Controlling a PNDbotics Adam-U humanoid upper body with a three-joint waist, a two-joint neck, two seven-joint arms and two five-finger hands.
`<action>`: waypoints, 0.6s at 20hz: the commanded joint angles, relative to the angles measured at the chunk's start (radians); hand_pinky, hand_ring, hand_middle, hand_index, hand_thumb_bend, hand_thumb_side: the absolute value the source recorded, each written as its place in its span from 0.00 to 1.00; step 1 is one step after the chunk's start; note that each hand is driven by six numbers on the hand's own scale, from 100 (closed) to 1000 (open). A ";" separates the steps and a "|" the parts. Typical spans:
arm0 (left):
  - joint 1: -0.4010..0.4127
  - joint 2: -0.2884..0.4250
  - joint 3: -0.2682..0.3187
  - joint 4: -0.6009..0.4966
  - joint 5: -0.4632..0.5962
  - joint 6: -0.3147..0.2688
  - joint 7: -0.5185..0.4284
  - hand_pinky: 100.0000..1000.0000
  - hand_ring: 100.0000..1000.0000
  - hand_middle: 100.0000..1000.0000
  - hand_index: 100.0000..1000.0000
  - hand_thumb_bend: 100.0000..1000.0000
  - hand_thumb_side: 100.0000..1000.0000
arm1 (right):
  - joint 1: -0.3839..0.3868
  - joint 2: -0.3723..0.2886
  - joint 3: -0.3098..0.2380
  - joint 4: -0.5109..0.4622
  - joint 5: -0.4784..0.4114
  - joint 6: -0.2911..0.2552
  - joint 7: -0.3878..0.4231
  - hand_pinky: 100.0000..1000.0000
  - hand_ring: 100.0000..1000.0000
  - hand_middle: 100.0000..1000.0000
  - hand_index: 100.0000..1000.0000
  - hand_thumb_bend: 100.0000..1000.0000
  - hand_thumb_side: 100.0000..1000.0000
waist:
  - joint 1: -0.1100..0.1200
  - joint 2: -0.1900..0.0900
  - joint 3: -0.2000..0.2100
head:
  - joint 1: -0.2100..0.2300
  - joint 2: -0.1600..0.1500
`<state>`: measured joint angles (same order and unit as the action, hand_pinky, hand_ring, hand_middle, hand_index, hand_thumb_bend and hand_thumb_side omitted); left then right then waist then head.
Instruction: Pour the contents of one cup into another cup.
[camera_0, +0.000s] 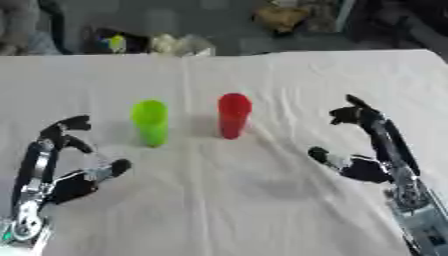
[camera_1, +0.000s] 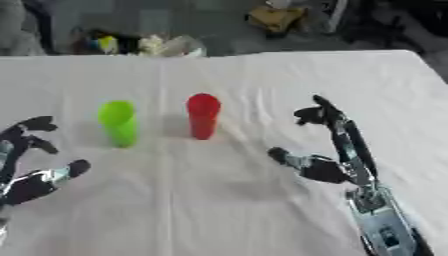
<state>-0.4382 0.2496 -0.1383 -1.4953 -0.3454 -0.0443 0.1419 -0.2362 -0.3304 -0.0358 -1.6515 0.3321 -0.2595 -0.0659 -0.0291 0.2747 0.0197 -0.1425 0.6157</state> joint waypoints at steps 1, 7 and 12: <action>-0.028 0.024 -0.006 0.014 0.014 -0.005 0.004 0.68 0.44 0.64 0.80 0.91 0.40 | -0.005 -0.018 -0.001 -0.015 -0.007 -0.002 0.003 0.75 1.00 0.50 0.68 0.70 0.40 | 0.000 -0.022 -0.002 | -0.002 -0.008; -0.059 0.025 -0.017 0.049 0.021 -0.014 0.002 0.68 0.44 0.64 0.80 0.89 0.41 | -0.005 -0.018 0.000 -0.015 -0.008 -0.003 0.005 0.75 1.00 0.50 0.68 0.70 0.40 | 0.001 -0.023 -0.006 | 0.000 -0.010; -0.084 0.027 -0.028 0.087 0.021 -0.020 -0.003 0.68 0.44 0.64 0.80 0.89 0.41 | -0.006 -0.017 0.004 -0.015 -0.009 -0.004 0.008 0.75 1.00 0.50 0.68 0.70 0.41 | 0.003 -0.023 -0.010 | 0.000 -0.010</action>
<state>-0.5049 0.2557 -0.1623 -1.4051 -0.3262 -0.0584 0.1396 -0.2363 -0.3304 -0.0298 -1.6515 0.3313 -0.2617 -0.0607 -0.0269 0.2711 0.0119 -0.1424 0.6139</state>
